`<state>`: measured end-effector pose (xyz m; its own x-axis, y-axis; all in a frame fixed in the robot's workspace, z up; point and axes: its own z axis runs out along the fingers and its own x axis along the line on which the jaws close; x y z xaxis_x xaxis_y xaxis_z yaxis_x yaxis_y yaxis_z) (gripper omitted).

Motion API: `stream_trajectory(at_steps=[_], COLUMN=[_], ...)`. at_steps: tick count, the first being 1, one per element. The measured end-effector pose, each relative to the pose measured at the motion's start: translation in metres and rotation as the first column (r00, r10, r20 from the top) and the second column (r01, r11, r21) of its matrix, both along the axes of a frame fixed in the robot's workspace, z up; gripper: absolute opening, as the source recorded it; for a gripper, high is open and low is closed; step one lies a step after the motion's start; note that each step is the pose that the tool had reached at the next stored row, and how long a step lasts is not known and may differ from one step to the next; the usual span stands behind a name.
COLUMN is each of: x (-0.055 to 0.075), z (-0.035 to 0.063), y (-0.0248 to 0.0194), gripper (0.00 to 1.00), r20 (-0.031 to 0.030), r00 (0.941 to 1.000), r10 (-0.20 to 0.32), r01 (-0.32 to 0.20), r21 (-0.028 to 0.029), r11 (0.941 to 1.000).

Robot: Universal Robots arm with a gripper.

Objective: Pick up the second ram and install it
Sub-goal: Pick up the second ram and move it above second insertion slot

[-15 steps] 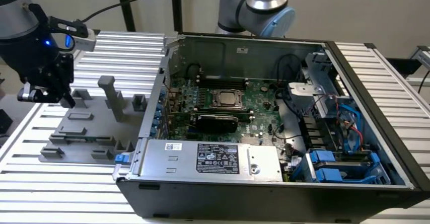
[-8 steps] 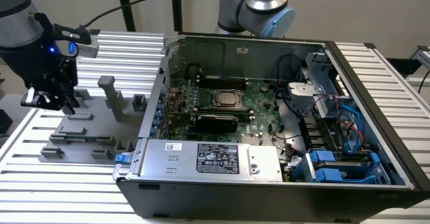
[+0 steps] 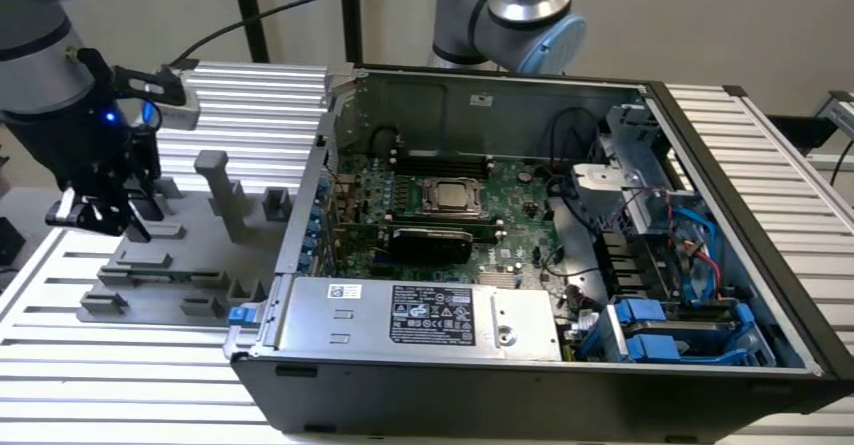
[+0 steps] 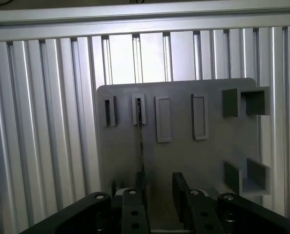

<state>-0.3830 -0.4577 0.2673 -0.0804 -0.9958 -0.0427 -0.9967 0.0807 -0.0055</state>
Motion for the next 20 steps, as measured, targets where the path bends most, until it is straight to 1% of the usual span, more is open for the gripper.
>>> stream_trajectory(at_steps=[5, 10, 11, 20], x=[0.000, 0.001, 0.001, 0.002], z=[-0.0093, -0.0184, -0.0202, -0.0365], y=[-0.0045, -0.0113, -0.0121, -0.0125], gripper=[0.36, 0.36, 0.36, 0.36], r20=[0.0003, 0.0003, 0.0005, 0.0003], r00=[1.0000, 1.0000, 1.0000, 1.0000], r10=[0.000, 0.000, 0.000, 0.000], r01=[0.000, 0.000, 0.000, 0.000], r21=[0.0002, 0.0003, 0.0003, 0.0002], r11=[1.0000, 1.0000, 1.0000, 1.0000])
